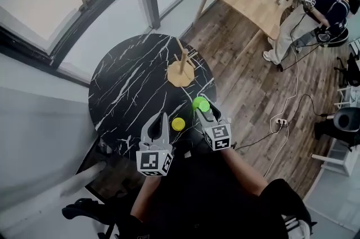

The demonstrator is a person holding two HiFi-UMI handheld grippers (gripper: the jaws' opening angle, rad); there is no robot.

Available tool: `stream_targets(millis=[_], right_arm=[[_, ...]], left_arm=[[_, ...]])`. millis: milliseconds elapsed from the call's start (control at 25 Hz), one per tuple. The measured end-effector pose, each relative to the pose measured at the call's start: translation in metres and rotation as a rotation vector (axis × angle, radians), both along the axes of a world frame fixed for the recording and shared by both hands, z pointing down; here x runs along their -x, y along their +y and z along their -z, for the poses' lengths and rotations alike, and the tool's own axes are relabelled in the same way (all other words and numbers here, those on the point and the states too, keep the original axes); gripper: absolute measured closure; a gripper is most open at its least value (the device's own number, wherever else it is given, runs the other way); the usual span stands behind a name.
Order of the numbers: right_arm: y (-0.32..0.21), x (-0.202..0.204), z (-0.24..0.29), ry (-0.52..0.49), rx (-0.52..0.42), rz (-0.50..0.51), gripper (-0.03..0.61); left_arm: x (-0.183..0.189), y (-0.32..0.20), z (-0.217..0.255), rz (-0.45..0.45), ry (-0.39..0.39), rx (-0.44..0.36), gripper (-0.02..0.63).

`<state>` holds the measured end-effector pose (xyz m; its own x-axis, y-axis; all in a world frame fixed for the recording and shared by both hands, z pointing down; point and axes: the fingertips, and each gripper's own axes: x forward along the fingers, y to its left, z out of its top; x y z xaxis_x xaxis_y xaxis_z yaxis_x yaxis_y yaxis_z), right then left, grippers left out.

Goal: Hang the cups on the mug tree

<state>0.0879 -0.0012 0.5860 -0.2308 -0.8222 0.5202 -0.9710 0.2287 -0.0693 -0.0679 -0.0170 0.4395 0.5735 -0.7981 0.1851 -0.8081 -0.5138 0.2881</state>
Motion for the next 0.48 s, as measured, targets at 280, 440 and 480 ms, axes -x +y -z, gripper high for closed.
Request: stream_targets(millis=[280, 440, 480], right_arm=[[0.002, 0.000, 0.036, -0.011, -0.052, 0.015, 0.361], [0.002, 0.001, 0.058, -0.017, -0.086, 0.025, 0.360], [0.001, 0.001, 0.064, -0.021, -0.098, 0.028, 0.360]], left_arm=[[-0.001, 0.008, 0.015, 0.008, 0.013, -0.007, 0.615], [-0.002, 0.011, 0.021, 0.008, 0.016, -0.014, 0.615], [-0.003, 0.010, 0.022, 0.009, 0.018, -0.015, 0.615]])
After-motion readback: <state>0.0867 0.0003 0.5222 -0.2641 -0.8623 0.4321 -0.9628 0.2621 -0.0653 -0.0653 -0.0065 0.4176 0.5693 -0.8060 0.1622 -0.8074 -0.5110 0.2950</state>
